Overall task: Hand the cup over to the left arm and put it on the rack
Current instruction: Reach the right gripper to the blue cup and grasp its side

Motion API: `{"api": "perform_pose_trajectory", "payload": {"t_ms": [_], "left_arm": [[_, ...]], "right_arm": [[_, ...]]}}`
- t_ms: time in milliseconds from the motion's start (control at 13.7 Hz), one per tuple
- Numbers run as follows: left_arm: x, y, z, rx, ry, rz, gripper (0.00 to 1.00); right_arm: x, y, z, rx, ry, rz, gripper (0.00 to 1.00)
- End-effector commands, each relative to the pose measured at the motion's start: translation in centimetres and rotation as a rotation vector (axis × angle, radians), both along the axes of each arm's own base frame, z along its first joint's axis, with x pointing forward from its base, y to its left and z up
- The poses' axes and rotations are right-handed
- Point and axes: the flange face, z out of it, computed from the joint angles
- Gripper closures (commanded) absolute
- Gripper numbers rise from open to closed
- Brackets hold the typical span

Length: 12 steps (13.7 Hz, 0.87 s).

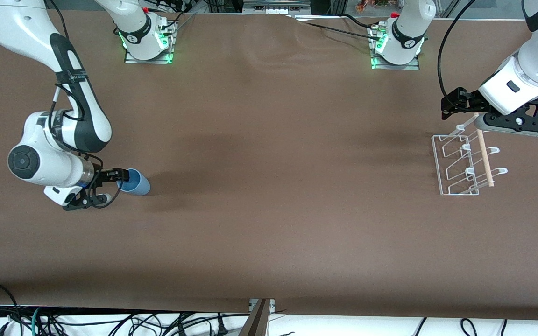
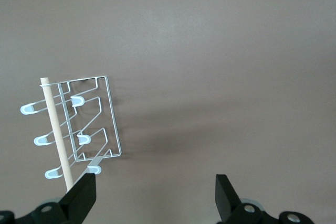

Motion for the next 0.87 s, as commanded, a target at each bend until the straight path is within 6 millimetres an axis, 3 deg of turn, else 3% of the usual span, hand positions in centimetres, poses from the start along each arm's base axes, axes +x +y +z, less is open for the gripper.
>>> {"api": "perform_pose_trajectory", "payload": {"t_ms": [0,73,510,801], "left_arm": [[-0.5,-0.2,0.4,-0.006,-0.003,0.011,0.0],[-0.5,-0.2,0.4,-0.006,-0.003,0.011,0.0],[-0.5,-0.2,0.4,-0.006,-0.002,0.01,0.0],[-0.5,-1.4,0.6,-0.084,0.003,0.009,0.0]], "right_arm": [[0.2,1.1,-1.1,-0.003,-0.004,0.024,0.83],[0.2,1.2,-1.1,-0.002,-0.005,0.026,1.0],[0.9,2.1,-0.2,-0.003,-0.019,-0.053,1.0],[1.5,8.4,2.3,-0.021,-0.017,-0.243,1.0]]}}
